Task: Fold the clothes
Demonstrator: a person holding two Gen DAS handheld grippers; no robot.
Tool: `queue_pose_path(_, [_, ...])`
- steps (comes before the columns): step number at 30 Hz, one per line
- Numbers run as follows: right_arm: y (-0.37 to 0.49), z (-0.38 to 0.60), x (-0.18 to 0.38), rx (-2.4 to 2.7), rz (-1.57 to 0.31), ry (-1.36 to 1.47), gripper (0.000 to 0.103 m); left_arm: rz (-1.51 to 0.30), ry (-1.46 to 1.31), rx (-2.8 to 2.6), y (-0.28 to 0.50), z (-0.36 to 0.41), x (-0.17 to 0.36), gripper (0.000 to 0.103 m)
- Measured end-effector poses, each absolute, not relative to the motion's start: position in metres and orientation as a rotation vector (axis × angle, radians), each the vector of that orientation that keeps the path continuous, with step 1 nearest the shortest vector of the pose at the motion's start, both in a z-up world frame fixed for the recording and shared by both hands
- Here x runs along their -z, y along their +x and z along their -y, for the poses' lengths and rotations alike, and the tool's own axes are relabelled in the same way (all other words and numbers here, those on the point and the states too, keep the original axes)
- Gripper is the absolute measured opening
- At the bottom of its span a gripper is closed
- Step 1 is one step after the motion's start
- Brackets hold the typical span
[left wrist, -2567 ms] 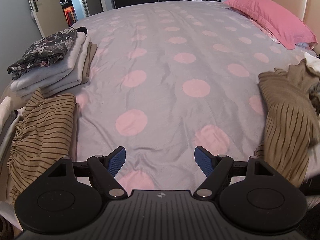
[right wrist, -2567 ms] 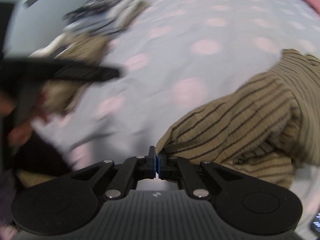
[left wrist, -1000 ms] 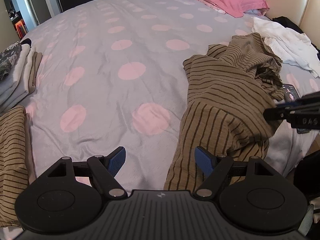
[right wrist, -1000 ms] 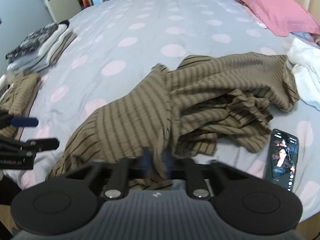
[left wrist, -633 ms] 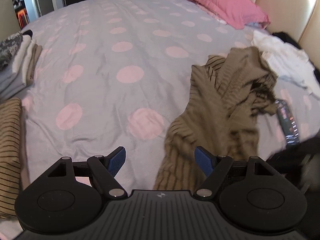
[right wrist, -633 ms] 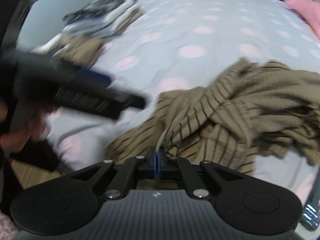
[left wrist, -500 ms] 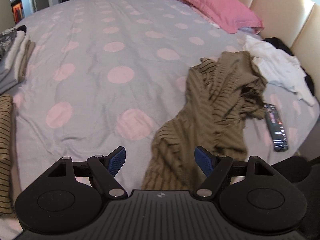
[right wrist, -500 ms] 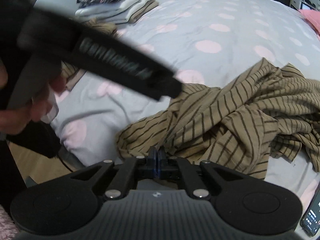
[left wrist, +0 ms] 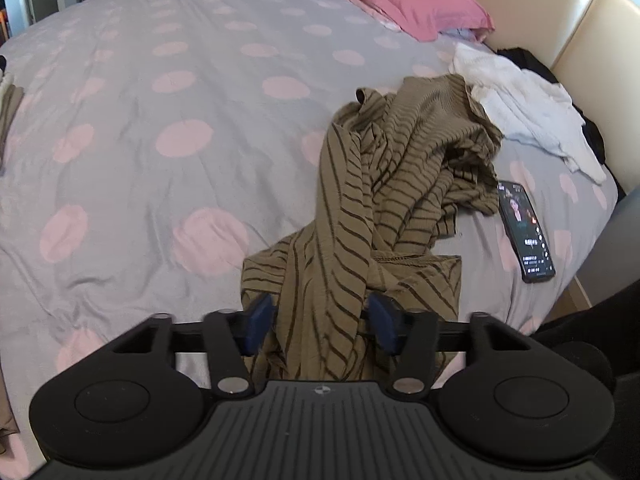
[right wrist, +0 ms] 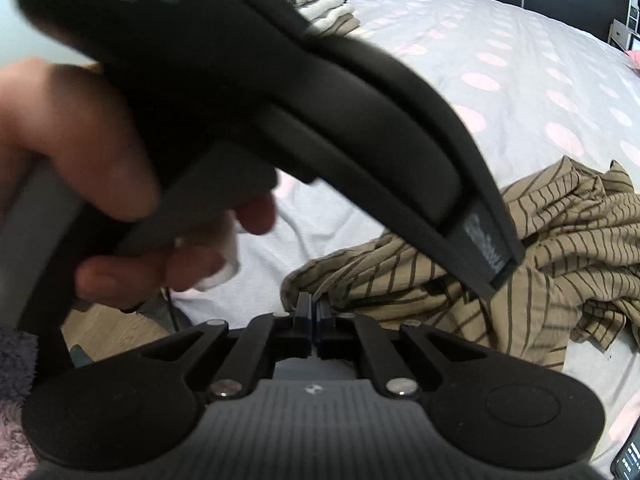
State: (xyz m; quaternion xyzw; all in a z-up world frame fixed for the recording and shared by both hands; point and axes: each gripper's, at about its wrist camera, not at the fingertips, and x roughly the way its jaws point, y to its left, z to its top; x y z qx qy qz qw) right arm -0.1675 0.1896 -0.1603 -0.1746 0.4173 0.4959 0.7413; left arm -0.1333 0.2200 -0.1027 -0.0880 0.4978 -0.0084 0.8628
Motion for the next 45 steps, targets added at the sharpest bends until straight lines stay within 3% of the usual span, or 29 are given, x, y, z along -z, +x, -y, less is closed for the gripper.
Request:
queue_pose_path(7, [-0.167,-0.188,0.160,-1.088,-0.917,-0.363,0.002,-1.038,-0.185,0.020,-0.135,-0.217,0.107,0.005])
queue_pose_path(10, [-0.167,-0.188,0.162,-1.084,-0.922,-0.365,0.009,-1.039,-0.201,-0.037,-0.138,-0.224,0.106,0.001])
queue_pose_path(13, [-0.168,-0.190,0.162,-1.073,-0.914,-0.384,0.017,-1.060,-0.219,-0.106,-0.141,-0.236,0.106,0.001])
queue_pose_path(15, [-0.168,-0.191,0.160,-1.065,-0.903,-0.414,0.031,-1.072,-0.227,-0.153,-0.144,-0.245,0.106,0.000])
queue_pose_path(16, [-0.168,-0.191,0.158,-1.062,-0.900,-0.433,0.033,-1.080,-0.226,-0.176,-0.145,-0.249,0.106,0.000])
queue_pose_path(26, [-0.109,-0.170,0.136,-1.013,-0.926,-0.582,0.037,-1.105,-0.265,-0.138,-0.142,-0.274,0.094,0.001])
queue_pose_path(28, [-0.090,-0.164,0.131,-1.001,-0.936,-0.605,0.041,-1.108,-0.294,-0.095,-0.138,-0.275,0.091,0.015])
queue_pose_path(30, [-0.076,-0.155,0.126,-1.003,-0.948,-0.621,0.044,-1.111,-0.323,-0.052,-0.133,-0.277,0.089,0.038])
queue_pose_path(33, [-0.054,-0.141,0.119,-0.990,-0.966,-0.643,0.049,-1.114,-0.362,-0.023,-0.125,-0.277,0.093,0.048])
queue_pose_path(40, [0.013,-0.108,0.118,-0.816,-0.993,-0.702,0.049,-1.190,-0.429,-0.036,-0.108,-0.281,0.128,0.047])
queue_pose_path(41, [0.024,-0.105,0.119,-0.796,-0.993,-0.711,0.049,-1.204,-0.426,-0.033,-0.106,-0.281,0.132,0.044])
queue_pose_path(42, [0.035,-0.102,0.120,-0.781,-0.987,-0.726,0.049,-1.212,-0.429,-0.025,-0.105,-0.281,0.135,0.034])
queue_pose_path(45, [0.067,-0.098,0.122,-0.747,-0.958,-0.778,0.049,-1.223,-0.445,0.005,-0.103,-0.280,0.139,0.018])
